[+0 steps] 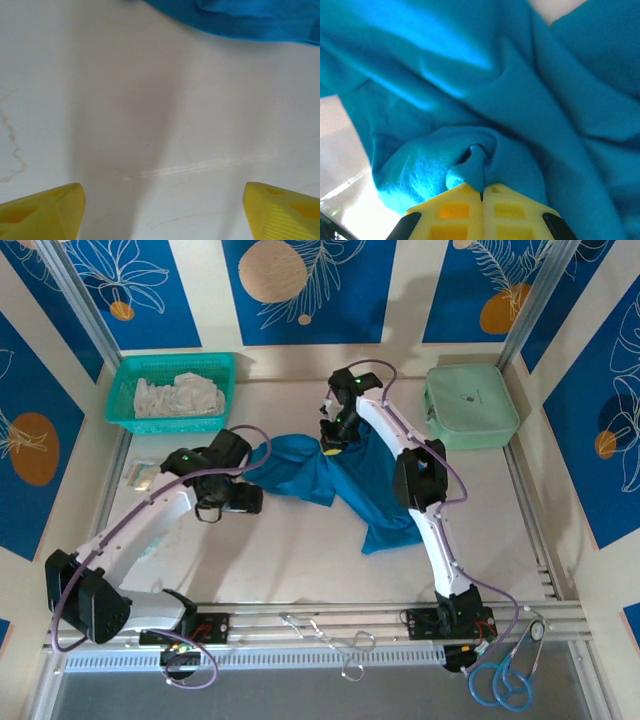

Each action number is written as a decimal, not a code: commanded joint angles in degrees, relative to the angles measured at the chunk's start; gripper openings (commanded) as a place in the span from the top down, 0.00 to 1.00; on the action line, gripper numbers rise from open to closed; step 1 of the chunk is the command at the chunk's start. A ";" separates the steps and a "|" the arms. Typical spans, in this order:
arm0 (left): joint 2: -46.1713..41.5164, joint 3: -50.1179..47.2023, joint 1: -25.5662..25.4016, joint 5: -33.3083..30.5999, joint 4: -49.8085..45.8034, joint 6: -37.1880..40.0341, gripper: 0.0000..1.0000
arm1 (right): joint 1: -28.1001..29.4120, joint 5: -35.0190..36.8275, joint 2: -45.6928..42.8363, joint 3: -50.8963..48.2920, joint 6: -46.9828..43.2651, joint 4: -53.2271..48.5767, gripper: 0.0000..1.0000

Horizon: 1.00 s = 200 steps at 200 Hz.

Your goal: Fold and stack the t-shirts

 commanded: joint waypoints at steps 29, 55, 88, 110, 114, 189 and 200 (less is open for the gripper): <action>7.02 0.96 -10.56 7.43 10.44 -5.23 0.18 | -1.47 0.64 -0.58 1.14 -0.14 -4.74 0.63; 15.03 3.85 -15.01 9.89 16.95 -12.31 0.28 | -0.94 4.77 -10.27 -10.05 0.92 -0.67 0.52; 24.10 7.89 -16.64 12.81 24.62 -20.28 0.35 | -2.00 8.37 -26.93 -30.30 3.98 7.11 0.50; 29.60 10.80 -16.63 12.74 25.73 -24.04 0.36 | -4.09 8.41 -37.93 -43.65 5.90 12.01 0.51; 30.41 11.31 -16.66 12.29 25.62 -24.60 0.37 | -4.58 8.19 -40.04 -45.77 6.25 12.77 0.51; 42.90 22.61 -16.58 1.64 18.33 -30.02 0.43 | -10.46 4.57 -63.07 -71.59 9.12 19.78 0.54; 44.95 25.06 -16.46 0.58 16.56 -29.73 0.45 | -10.99 3.92 -64.46 -73.05 9.25 20.09 0.54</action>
